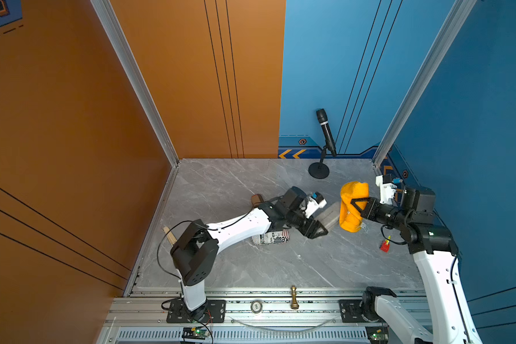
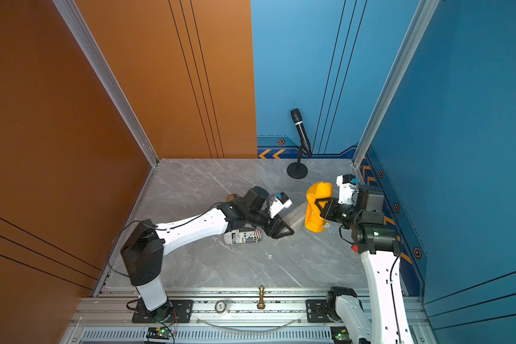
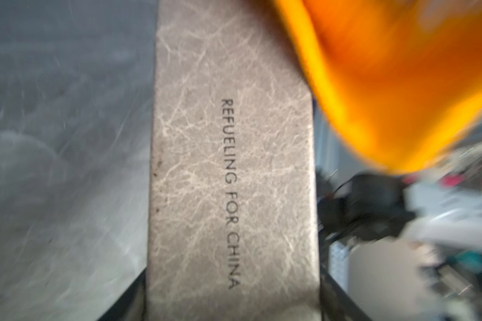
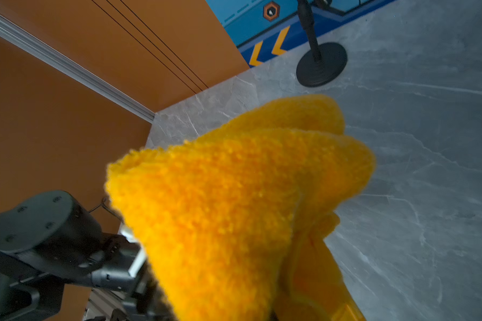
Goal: Wipe the eyeglass case
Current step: Wipe the dirt from the eyeglass case.
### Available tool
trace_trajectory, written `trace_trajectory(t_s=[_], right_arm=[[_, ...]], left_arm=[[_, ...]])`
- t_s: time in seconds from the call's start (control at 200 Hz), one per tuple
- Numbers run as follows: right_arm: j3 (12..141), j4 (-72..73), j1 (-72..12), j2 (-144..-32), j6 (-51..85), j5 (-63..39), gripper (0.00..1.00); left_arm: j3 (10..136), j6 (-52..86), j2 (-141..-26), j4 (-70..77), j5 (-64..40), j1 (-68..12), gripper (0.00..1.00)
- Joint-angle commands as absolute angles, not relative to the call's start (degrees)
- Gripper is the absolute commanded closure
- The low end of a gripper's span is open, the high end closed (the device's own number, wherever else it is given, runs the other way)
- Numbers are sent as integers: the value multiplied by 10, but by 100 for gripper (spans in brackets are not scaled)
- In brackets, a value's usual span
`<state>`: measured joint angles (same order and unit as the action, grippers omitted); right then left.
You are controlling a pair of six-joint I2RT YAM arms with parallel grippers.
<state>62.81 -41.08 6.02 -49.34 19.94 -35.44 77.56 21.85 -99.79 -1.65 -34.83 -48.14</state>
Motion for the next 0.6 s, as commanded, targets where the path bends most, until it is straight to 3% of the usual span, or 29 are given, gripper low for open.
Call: trace_trajectory(t_s=[0.0, 0.105, 0.265, 0.44, 0.596], right_arm=[[640, -336, 62, -451, 237, -399, 100], [624, -241, 55, -443, 304, -462, 100], [568, -133, -20, -408, 316, -445, 100], [561, -100, -156, -440, 273, -376, 100], [597, -96, -204, -495, 236, -342, 100]], left_arm=[[727, 526, -962, 300, -507, -418, 51], [698, 741, -976, 530, -526, -390, 52], [697, 977, -1031, 801, -503, -385, 61], [677, 924, -997, 746, -511, -401, 58], [663, 853, -963, 636, -536, -425, 55]])
